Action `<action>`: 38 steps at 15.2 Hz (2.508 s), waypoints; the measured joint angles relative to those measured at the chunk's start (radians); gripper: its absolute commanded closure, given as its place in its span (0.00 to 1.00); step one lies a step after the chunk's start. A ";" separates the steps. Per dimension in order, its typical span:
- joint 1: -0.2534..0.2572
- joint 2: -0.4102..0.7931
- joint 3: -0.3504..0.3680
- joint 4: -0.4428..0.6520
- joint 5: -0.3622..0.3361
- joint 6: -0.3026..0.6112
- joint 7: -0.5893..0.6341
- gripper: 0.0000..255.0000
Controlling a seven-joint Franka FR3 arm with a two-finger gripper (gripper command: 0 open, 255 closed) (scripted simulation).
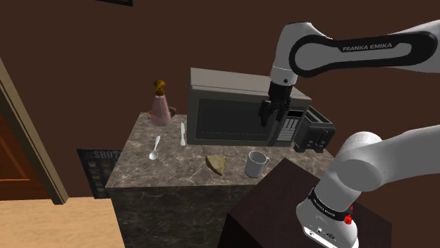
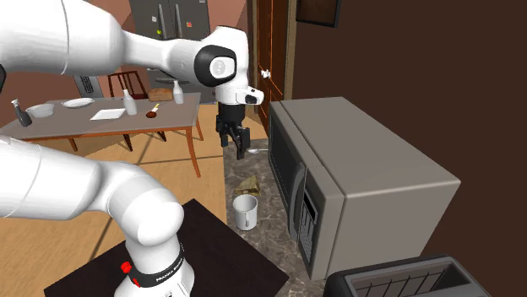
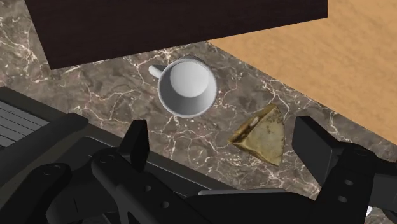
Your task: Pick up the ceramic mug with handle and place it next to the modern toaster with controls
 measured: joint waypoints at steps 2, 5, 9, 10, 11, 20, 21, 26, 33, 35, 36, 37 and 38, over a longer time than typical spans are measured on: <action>-0.003 0.033 0.009 -0.055 -0.003 0.090 0.008 0.00; -0.001 0.084 0.030 -0.120 -0.002 0.209 0.033 0.00; -0.001 0.202 0.065 -0.195 -0.004 0.405 0.074 0.00; -0.006 0.238 0.071 -0.208 -0.009 0.456 0.082 0.00; -0.015 0.273 0.073 -0.217 -0.018 0.502 0.086 0.00; -0.043 0.508 0.118 -0.255 -0.063 0.781 0.157 0.00; -0.049 0.534 0.121 -0.260 -0.072 0.810 0.163 0.00; -0.053 0.556 0.123 -0.263 -0.079 0.838 0.169 0.00; -0.053 0.557 0.123 -0.263 -0.079 0.838 0.169 1.00; -0.053 0.557 0.123 -0.263 -0.079 0.838 0.169 1.00; -0.053 0.557 0.123 -0.263 -0.079 0.838 0.169 1.00; -0.053 0.557 0.123 -0.263 -0.079 0.838 0.169 1.00; -0.053 0.557 0.123 -0.263 -0.079 0.838 0.169 1.00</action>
